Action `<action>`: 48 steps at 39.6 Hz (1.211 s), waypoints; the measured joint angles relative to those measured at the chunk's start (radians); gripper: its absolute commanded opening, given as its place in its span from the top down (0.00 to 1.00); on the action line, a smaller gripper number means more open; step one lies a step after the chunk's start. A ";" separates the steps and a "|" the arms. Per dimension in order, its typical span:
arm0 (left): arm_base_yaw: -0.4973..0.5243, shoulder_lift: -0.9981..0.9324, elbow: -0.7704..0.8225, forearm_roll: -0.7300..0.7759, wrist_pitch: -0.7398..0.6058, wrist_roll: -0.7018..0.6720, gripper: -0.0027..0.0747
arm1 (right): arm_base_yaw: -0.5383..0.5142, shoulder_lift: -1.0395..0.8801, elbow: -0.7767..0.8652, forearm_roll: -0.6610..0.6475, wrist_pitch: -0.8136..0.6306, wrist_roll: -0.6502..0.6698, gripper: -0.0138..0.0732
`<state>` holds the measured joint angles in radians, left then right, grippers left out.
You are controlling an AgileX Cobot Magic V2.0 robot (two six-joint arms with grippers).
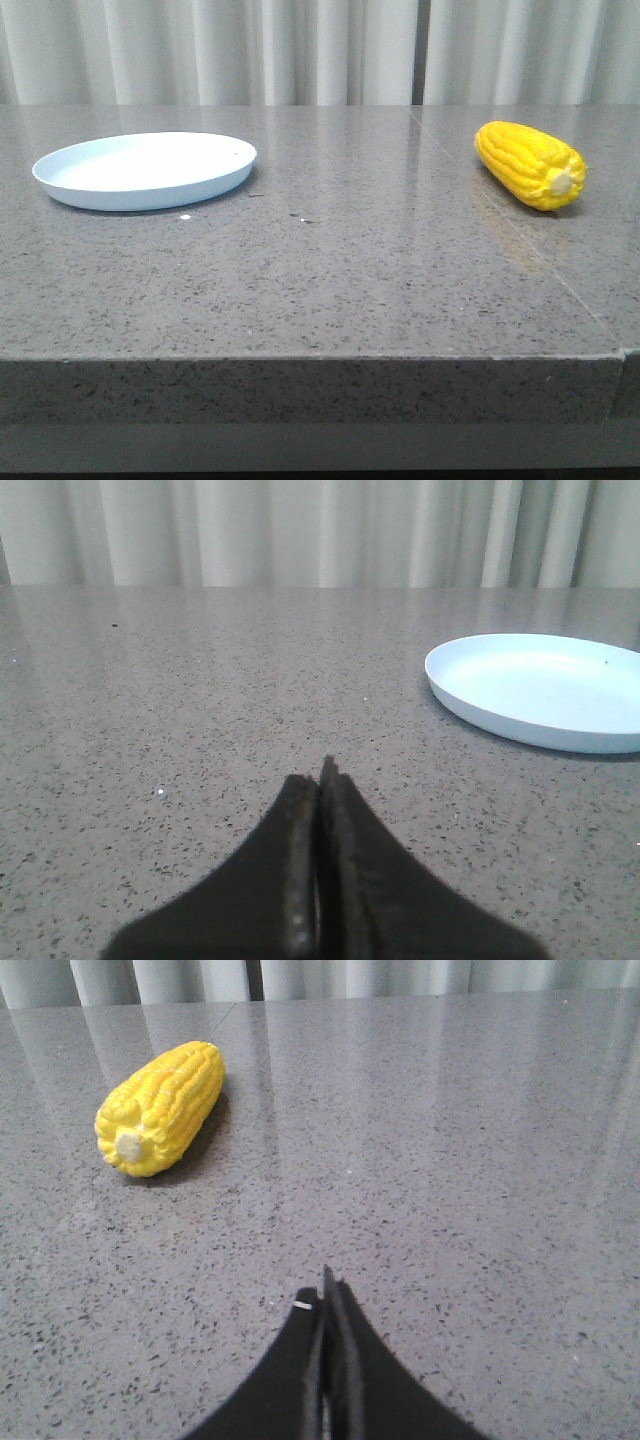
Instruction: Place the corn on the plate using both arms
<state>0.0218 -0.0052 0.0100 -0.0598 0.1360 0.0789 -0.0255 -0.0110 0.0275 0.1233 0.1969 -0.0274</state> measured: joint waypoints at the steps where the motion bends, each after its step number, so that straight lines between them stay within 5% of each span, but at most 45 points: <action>1: 0.000 0.000 0.000 0.000 0.000 0.000 0.99 | 0.000 0.000 0.000 0.000 0.000 0.000 0.92; 29: 0.000 0.000 0.000 0.000 -0.007 0.000 0.99 | 0.000 0.000 0.000 0.000 -0.010 0.000 0.92; 38: 0.000 0.000 0.000 0.000 -0.136 0.000 0.99 | 0.000 0.000 -0.005 0.007 -0.023 0.000 0.92; 43: 0.000 0.000 -0.014 0.000 -0.249 0.000 0.99 | 0.000 0.000 -0.084 0.008 0.007 0.000 0.92; 48: 0.000 0.003 -0.132 0.000 -0.165 0.000 0.99 | 0.000 0.002 -0.243 0.009 0.100 0.000 0.91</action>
<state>0.0218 -0.0023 -0.1216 -0.0601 -0.0294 0.0789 -0.0255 -0.0086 -0.2154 0.1322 0.2970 -0.0274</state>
